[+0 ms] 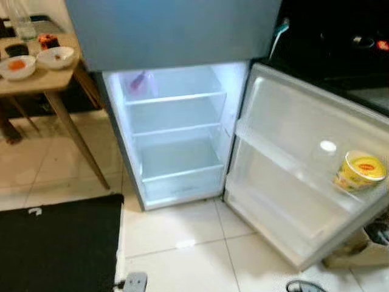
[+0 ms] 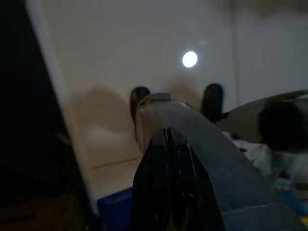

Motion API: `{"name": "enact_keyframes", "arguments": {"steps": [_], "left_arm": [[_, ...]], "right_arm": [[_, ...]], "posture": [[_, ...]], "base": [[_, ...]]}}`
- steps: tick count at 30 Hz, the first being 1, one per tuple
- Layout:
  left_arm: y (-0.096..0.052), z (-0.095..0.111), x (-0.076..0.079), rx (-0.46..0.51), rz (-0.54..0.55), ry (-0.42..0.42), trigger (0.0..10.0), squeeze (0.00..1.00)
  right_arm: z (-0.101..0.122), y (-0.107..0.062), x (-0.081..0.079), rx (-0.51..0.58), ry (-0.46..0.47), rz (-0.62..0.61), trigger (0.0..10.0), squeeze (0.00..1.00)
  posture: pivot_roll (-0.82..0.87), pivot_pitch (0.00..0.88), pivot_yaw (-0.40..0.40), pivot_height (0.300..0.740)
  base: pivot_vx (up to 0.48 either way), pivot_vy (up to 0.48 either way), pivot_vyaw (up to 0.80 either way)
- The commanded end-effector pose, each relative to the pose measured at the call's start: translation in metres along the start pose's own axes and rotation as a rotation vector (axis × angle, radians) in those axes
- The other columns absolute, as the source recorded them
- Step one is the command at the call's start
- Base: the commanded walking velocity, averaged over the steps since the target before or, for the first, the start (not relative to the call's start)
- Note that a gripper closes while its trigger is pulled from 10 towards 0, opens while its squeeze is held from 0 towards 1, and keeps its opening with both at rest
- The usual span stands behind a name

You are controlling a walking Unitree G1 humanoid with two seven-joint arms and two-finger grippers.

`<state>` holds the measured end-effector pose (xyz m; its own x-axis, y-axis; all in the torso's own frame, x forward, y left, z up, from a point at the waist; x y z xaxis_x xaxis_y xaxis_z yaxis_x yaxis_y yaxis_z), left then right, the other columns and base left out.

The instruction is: Restocking fridge

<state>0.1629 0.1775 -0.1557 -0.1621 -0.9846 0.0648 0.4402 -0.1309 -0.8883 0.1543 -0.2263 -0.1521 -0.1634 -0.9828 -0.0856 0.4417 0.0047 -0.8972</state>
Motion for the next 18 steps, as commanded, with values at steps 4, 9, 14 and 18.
{"name": "enact_keyframes", "arguments": {"steps": [4,9,14,18], "left_arm": [[-0.001,-0.008,0.001,-0.022,-0.005,-0.005,10.0,0.0],[-0.001,-0.007,0.0,-0.02,0.006,-0.017,10.0,0.0],[-0.001,-0.007,-0.001,-0.018,0.011,-0.026,10.0,0.0],[-0.001,-0.007,-0.001,-0.017,0.009,-0.03,10.0,0.0]], "right_arm": [[-0.001,0.0,-0.001,0.001,0.007,-0.005,10.0,0.0],[0.004,0.0,0.001,0.023,0.004,-0.013,10.0,0.0],[0.016,0.0,0.005,0.067,0.007,-0.033,10.0,0.0],[0.06,-0.005,0.022,0.211,0.068,-0.083,10.0,0.0]], "posture": [[-0.06,0.015,-0.029,0.74],[-0.06,0.014,-0.029,0.74],[-0.06,0.014,-0.029,0.74],[-0.06,0.018,-0.03,0.74]], "base": [[0.0,-0.419,0.0],[0.0,-0.322,0.0],[0.0,0.0,0.0],[0.0,0.0,0.0]]}}
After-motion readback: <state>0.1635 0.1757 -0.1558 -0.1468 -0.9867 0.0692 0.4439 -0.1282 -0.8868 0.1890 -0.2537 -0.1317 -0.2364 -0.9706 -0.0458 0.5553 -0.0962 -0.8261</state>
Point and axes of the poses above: a point about 5 cm out from each wrist's last joint towards the gripper, its own y axis pointing out of the wrist towards the gripper, its own z axis along the axis of the wrist's last joint, x = y × z, the point moved 6 cm from there along y, pointing out of the wrist towards the gripper, and after that the axes turned 11 degrees about y, right-handed, at the moved point
